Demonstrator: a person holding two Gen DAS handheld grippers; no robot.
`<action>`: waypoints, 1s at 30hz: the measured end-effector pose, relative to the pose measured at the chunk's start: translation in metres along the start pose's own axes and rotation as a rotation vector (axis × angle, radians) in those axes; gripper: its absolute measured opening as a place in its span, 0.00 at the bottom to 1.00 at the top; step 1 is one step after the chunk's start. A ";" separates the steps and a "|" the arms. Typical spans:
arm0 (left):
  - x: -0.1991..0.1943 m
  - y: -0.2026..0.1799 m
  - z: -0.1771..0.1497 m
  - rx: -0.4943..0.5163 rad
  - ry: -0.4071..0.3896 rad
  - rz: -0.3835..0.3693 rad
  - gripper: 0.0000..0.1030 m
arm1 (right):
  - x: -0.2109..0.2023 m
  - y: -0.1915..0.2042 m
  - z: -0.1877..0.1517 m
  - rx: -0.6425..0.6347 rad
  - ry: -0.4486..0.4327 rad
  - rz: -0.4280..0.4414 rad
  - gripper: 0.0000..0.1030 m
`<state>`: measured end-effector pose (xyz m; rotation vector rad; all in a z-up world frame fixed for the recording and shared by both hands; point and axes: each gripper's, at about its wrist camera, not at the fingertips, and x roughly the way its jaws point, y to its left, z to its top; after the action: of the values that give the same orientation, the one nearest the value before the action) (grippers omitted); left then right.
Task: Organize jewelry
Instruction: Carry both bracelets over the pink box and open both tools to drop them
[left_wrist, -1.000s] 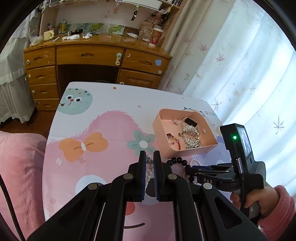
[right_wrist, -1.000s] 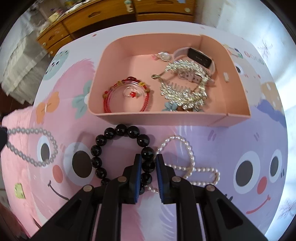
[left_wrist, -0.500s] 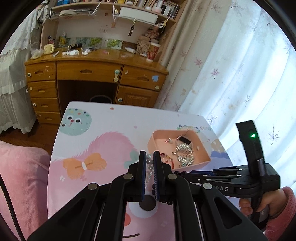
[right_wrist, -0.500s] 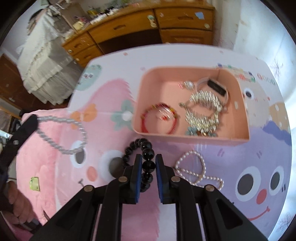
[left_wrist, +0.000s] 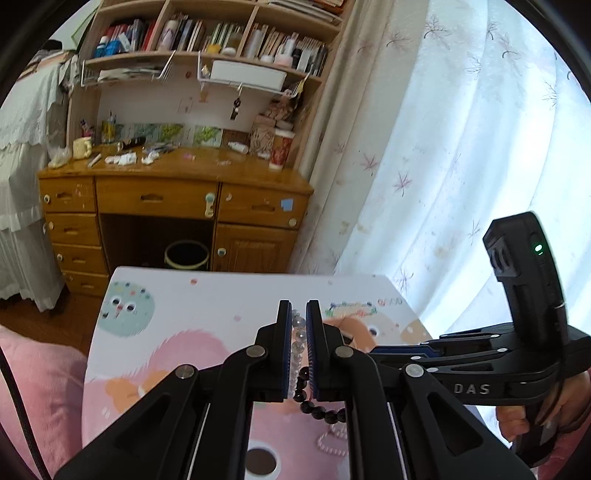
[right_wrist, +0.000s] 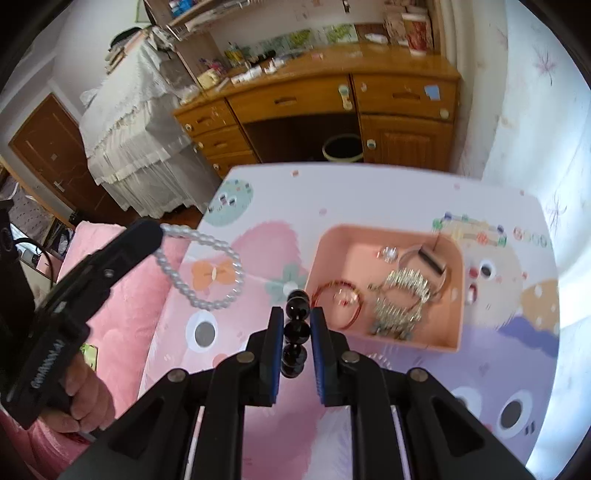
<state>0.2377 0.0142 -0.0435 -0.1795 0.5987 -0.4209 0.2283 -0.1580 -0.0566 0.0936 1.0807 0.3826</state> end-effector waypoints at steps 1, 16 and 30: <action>0.003 -0.003 0.002 0.001 -0.004 0.000 0.05 | -0.005 -0.002 0.003 -0.008 -0.017 0.002 0.13; 0.067 -0.042 -0.018 -0.012 0.021 -0.009 0.05 | 0.001 -0.067 0.001 -0.046 -0.133 -0.063 0.14; 0.111 -0.032 -0.050 -0.083 0.203 0.139 0.60 | 0.023 -0.117 -0.039 -0.031 -0.144 -0.136 0.45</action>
<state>0.2810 -0.0654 -0.1313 -0.1745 0.8241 -0.2815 0.2341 -0.2625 -0.1249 0.0198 0.9331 0.2655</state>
